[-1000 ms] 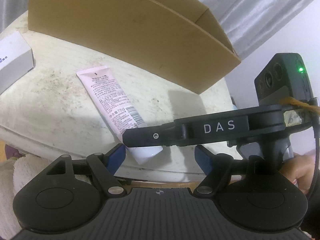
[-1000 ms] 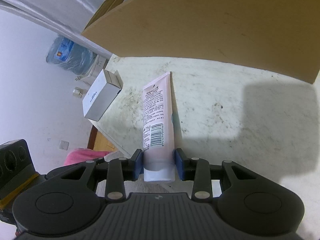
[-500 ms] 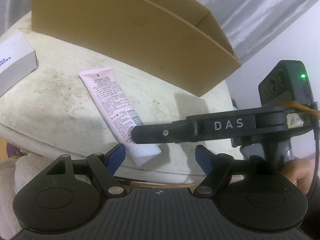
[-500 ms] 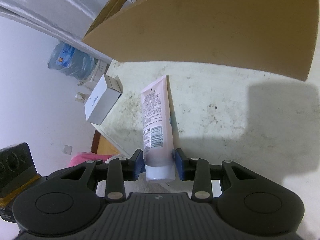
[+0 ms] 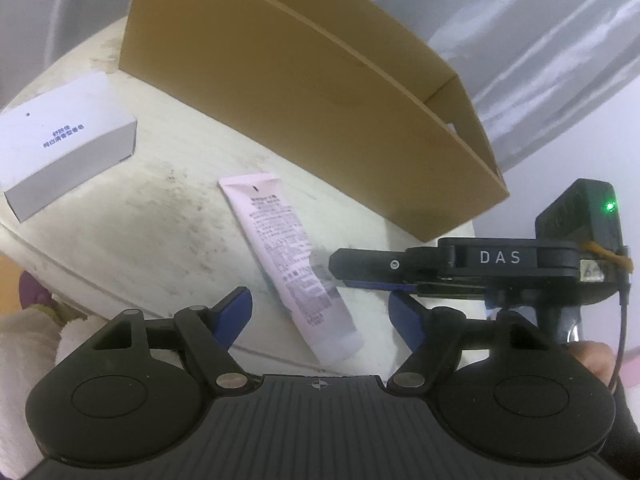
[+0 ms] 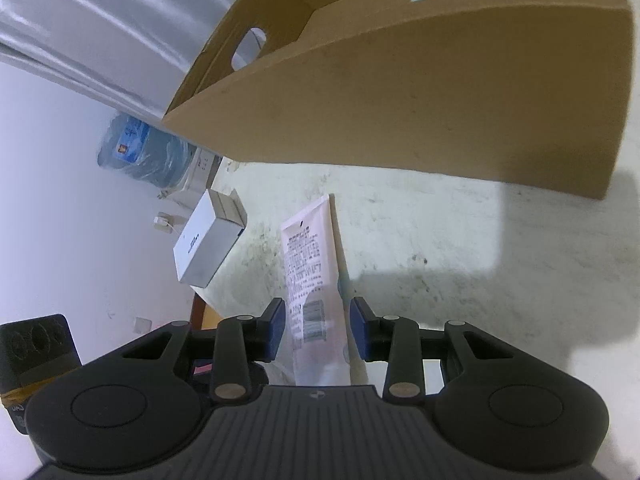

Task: Organize objects
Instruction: 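Lift the tube with the right gripper, tilting it upright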

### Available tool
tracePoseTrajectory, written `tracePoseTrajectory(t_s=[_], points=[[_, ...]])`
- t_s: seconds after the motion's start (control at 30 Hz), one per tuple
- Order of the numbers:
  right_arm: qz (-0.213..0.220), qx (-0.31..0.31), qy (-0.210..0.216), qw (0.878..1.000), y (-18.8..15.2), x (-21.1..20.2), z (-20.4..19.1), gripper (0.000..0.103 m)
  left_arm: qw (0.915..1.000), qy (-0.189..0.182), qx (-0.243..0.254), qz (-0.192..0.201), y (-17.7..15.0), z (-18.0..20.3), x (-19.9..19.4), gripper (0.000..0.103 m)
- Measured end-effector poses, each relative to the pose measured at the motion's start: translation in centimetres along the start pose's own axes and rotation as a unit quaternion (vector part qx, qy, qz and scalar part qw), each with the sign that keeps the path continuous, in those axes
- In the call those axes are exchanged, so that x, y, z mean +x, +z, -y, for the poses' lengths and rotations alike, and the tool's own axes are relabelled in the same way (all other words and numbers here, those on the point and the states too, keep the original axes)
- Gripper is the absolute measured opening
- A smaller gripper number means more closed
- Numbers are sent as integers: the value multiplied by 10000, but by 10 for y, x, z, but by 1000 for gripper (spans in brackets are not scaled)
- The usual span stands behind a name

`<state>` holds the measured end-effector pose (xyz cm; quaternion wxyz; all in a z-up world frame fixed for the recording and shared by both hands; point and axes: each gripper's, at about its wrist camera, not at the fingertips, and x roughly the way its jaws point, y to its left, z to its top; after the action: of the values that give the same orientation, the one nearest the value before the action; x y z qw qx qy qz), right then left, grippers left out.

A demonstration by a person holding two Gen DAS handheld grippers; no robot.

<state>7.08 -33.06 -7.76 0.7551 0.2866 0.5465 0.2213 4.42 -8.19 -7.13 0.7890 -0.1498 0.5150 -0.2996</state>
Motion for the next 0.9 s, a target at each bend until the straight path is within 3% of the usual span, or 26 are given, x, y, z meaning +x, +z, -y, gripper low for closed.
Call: tracePoseTrajectory(t_s=[0.43,0.9], points=[[-220,196,46,9996,12,20,8,34,9995,-67,-105,-274,8,-9,29,58],[-230,267,139,9993,22,29,5,31,9985,-371,-368,-171,11,-21,30,60]])
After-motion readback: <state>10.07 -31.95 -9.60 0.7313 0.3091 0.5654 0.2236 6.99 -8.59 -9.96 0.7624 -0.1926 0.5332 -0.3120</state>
